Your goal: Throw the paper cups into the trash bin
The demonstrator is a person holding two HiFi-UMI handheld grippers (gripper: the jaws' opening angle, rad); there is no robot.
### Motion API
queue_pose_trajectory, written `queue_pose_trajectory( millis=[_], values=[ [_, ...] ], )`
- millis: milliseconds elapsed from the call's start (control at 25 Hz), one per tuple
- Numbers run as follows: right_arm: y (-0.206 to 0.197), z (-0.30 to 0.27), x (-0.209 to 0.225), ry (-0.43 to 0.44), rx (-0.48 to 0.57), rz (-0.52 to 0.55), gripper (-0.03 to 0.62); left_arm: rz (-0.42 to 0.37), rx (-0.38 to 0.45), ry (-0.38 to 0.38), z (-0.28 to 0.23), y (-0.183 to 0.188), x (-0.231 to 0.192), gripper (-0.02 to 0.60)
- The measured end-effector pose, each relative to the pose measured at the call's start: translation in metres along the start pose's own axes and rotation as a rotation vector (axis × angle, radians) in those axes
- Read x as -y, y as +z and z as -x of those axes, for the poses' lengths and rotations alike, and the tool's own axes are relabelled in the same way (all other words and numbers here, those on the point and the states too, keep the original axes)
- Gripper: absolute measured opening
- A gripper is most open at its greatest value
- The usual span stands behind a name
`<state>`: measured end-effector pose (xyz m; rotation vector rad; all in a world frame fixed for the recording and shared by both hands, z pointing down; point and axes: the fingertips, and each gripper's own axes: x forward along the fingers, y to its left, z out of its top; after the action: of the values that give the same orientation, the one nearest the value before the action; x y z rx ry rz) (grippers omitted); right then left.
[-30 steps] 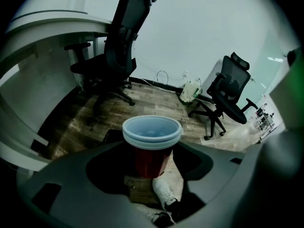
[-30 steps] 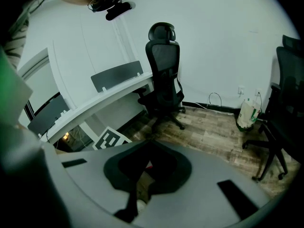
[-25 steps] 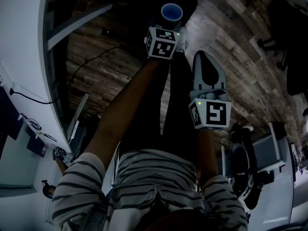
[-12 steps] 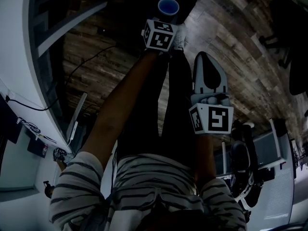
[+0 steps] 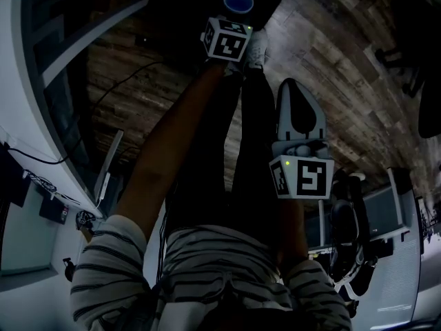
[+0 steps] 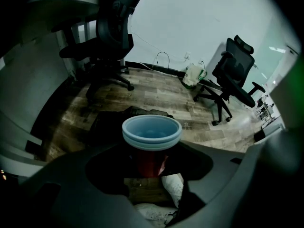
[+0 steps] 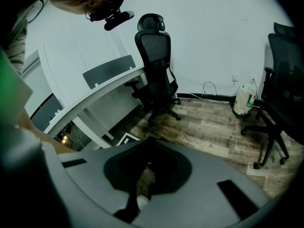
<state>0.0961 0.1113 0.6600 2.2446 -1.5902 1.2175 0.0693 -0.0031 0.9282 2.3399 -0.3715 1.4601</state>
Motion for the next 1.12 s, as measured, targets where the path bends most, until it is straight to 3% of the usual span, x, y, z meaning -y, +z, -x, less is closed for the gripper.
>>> queue_pose_trajectory(
  millis=[600, 1120],
  values=[
    [-0.014, -0.001, 0.011, -0.024, -0.026, -0.015, 0.009, -0.006, -0.069, 0.005, -0.033, -0.020, -0.011, 0.301],
    [-0.018, -0.005, 0.014, -0.027, -0.036, -0.028, 0.009, 0.019, -0.080, 0.003, -0.037, -0.010, -0.017, 0.302]
  ],
)
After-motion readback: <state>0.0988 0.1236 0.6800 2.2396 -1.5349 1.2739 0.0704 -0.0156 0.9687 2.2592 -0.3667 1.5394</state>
